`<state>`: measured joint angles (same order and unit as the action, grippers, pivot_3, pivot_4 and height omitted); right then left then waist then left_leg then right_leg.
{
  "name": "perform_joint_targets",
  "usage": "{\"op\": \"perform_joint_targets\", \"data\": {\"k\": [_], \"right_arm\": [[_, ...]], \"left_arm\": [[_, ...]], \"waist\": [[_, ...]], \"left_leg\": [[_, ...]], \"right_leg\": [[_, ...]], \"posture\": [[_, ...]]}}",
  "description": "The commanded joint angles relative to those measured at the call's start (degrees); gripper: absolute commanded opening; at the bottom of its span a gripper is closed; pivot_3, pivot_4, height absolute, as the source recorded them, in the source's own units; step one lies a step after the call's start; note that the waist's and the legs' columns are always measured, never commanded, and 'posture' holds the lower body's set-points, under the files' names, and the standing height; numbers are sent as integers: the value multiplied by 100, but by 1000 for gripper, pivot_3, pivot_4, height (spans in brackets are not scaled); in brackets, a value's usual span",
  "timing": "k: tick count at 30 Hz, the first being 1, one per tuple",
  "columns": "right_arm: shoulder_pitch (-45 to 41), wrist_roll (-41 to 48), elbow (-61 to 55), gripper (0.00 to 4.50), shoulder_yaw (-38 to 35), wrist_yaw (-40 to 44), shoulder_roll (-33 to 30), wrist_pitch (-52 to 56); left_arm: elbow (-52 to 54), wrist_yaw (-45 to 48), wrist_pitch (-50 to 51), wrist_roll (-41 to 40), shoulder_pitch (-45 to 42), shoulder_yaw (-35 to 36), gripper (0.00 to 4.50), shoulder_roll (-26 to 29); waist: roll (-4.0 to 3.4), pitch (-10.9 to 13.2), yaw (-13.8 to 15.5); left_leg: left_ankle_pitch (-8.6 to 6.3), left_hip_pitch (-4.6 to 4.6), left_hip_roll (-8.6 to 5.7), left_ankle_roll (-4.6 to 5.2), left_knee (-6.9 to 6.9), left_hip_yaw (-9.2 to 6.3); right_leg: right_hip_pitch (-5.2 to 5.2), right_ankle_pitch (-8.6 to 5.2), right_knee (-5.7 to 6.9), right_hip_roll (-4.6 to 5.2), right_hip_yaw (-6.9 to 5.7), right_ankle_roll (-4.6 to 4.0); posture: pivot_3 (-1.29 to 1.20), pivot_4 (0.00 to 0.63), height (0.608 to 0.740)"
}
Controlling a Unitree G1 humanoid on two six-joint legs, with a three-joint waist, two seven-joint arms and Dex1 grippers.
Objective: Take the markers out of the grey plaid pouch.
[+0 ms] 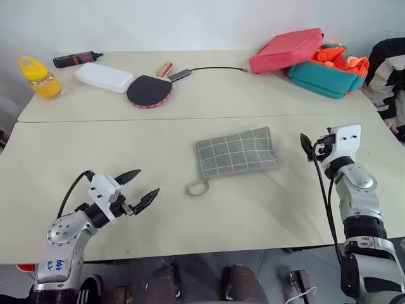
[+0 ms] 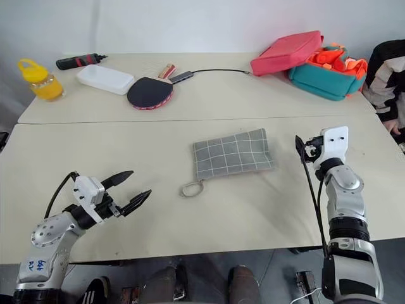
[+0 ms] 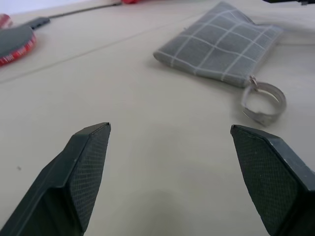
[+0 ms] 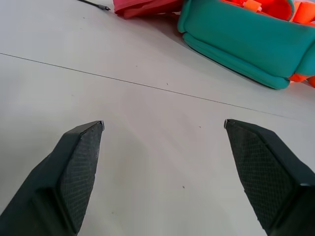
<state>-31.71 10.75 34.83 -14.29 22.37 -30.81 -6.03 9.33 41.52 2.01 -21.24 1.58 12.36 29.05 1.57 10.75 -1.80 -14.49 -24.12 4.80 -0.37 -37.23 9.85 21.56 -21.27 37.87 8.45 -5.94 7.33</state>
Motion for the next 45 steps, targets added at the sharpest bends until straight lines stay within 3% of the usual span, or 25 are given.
{"op": "perform_joint_targets", "data": {"k": [1,11,14,19,24,25,35,45], "right_arm": [[120,108,-375,4103,-136,-32,22,9],[155,153,-830,4103,78,370,69,182],[226,240,-1254,3534,319,839,142,284],[148,-43,-1518,1814,721,1075,132,211],[-195,-655,-870,153,1090,866,117,-56],[-235,-627,-797,28,1075,872,163,-54],[-614,-1296,544,28,1679,895,429,-920],[22,-979,-427,28,1973,1709,982,-840]], "left_arm": [[12,92,-187,40,3,-14,4151,43],[52,67,-213,24,-118,-30,4151,11],[-34,27,-247,96,-196,-65,4190,-11],[-208,-82,-597,432,-299,-180,4190,-43],[-775,-325,-1211,992,-792,-343,4190,-80],[-857,-317,-1321,1065,-843,-381,4190,-76],[-1595,-389,-2040,1603,-1400,-786,4190,-81],[-2764,-646,-3272,2530,-2273,-1418,4190,-129]], "waist": [[0,0,1],[-1,0,1],[-2,0,-7],[-2,0,1],[-2,0,17],[-3,0,16],[-3,0,-43],[-3,-1,-122]], "left_leg": [[0,0,0,0,0,0],[1,0,0,0,0,-1],[1,0,1,0,1,-1],[0,0,0,0,1,-1],[3,0,-1,3,-6,-1],[3,-1,-1,3,-8,1],[6,1,0,-1,5,13],[7,3,0,-2,0,12]], "right_leg": [[0,0,0,0,0,0],[0,0,0,0,0,0],[0,0,1,-1,0,0],[0,0,0,0,-1,1],[-2,0,3,0,-2,0],[-1,0,2,0,-3,0],[3,1,6,-1,-6,1],[-2,1,13,-2,-9,1]], "posture": [[0,150,740],[0,150,740],[0,150,740],[0,150,740],[0,150,740],[0,150,740],[0,150,740],[0,150,740]]}}
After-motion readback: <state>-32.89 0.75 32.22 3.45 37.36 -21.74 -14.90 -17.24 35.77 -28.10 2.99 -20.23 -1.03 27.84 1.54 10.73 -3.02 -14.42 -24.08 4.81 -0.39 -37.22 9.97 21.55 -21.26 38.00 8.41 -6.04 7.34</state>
